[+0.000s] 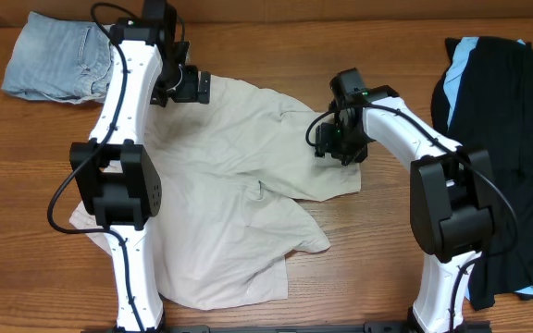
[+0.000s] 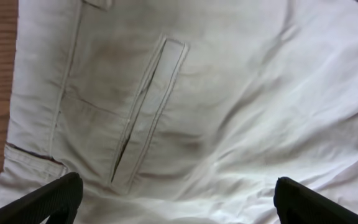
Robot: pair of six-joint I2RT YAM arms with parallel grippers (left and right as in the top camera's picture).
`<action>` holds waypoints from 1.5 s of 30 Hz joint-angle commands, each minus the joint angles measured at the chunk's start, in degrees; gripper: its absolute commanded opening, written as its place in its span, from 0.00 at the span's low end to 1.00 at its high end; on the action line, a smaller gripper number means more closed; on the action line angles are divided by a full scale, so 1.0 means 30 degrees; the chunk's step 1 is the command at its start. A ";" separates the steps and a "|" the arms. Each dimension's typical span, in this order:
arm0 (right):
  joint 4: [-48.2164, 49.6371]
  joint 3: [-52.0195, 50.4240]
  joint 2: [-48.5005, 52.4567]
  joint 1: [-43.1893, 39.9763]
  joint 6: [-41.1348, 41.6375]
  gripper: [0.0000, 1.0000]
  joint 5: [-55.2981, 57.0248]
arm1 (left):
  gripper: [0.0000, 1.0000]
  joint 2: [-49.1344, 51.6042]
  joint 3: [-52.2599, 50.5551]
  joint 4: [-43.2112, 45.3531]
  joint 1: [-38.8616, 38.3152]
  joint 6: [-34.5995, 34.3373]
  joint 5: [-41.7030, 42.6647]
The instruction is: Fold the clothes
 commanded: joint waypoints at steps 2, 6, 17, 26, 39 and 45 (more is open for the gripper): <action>0.1603 -0.0087 0.1413 -0.0073 -0.0051 0.66 0.2193 | 1.00 -0.0080 0.0495 0.0197 -0.0146 0.0430 0.0342; 0.3876 -0.0087 0.3446 -0.0306 -0.0029 0.66 0.2914 | 1.00 -0.0080 0.0495 0.0554 -0.0146 0.0437 0.0321; 0.9828 0.0211 0.5253 -0.3774 0.1056 0.69 0.2820 | 1.00 -0.0080 0.0495 0.1661 -0.0117 0.0430 0.0262; 0.5960 0.4160 0.4648 -0.5421 -0.0204 1.00 -0.0940 | 1.00 -0.0197 0.0743 0.2572 -0.0087 0.0430 0.0000; -0.6645 0.9515 -0.5508 -0.5180 0.0721 1.00 -0.1180 | 1.00 -0.2521 0.7023 -0.7045 -0.0131 -0.0743 -0.1275; -1.0746 0.9275 -0.9690 -0.4750 0.2149 0.98 0.0044 | 1.00 -0.5289 0.6965 -0.7045 -0.0146 -0.1013 0.1581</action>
